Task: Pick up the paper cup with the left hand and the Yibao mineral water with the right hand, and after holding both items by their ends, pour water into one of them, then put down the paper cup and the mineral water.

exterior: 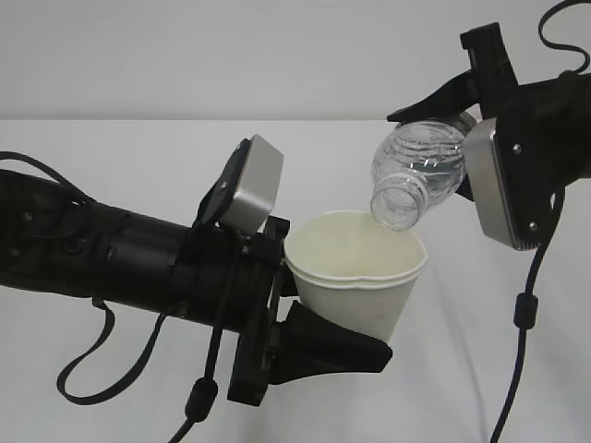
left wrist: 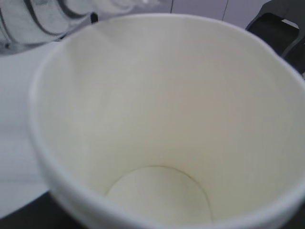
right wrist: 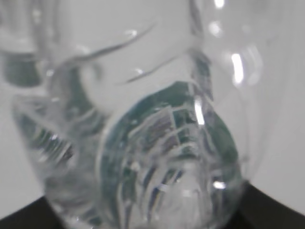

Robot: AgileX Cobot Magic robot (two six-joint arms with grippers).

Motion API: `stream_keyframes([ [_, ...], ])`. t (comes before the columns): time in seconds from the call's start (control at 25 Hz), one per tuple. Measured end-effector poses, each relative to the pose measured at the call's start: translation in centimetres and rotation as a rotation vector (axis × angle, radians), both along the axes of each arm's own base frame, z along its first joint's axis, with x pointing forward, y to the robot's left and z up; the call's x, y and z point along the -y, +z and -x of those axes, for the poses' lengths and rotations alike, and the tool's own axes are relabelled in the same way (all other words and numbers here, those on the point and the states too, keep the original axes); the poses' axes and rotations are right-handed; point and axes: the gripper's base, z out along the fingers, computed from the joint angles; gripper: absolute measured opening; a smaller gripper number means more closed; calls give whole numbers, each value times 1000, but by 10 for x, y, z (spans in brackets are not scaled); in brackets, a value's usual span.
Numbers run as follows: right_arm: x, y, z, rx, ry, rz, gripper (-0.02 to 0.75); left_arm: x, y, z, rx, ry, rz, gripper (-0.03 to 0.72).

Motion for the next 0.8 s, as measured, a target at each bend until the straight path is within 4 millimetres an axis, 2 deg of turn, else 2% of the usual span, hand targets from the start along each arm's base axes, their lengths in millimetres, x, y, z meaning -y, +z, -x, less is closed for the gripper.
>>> stream_keyframes([
  [0.2, -1, 5, -2, 21, 6, 0, 417, 0, 0, 0, -5, 0, -2, 447],
  [0.44, -12, 6, 2, 28, 45, 5, 417, 0, 0, 0, -9, 1, -2, 447],
  [0.8, -12, 6, 2, 33, 41, 11, 417, -1, -1, 2, -8, -25, -16, 447],
])
